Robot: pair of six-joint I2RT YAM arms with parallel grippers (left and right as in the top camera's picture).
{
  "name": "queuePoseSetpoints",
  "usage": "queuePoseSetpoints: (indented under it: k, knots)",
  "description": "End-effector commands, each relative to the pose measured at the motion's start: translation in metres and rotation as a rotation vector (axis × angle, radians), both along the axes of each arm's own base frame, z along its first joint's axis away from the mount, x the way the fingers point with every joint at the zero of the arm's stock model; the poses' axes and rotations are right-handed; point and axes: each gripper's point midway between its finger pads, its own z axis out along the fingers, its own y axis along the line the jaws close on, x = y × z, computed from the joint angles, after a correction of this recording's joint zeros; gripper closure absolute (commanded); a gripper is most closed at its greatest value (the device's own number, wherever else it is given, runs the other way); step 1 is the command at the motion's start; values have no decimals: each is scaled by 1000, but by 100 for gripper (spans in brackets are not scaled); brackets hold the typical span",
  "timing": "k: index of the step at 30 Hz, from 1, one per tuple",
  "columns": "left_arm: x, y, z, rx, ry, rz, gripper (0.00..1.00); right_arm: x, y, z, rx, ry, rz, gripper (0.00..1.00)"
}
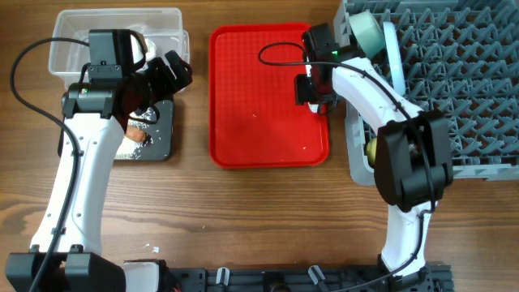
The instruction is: Sort waste into correct bins and load items into the dishwasher rack
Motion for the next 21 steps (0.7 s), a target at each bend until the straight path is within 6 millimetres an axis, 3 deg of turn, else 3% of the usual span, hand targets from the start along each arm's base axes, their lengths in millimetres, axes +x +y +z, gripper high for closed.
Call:
queuePoseSetpoints:
  k: [1,8,15,21]
  knots:
    - [2,-2,3,8,-13,-20,0,-4,-6,-21,-41,38,-22,41]
    - [2,-2,3,8,-13,-20,0,-7,-11,-40,-76,74,-27,42]
    - [2,-2,3,8,-13,-20,0,-9,-12,-47,-81,86,-23,43]
    - [1,-2,3,8,-12,-20,0,-9,-12,-48,-82,88,-23,60]
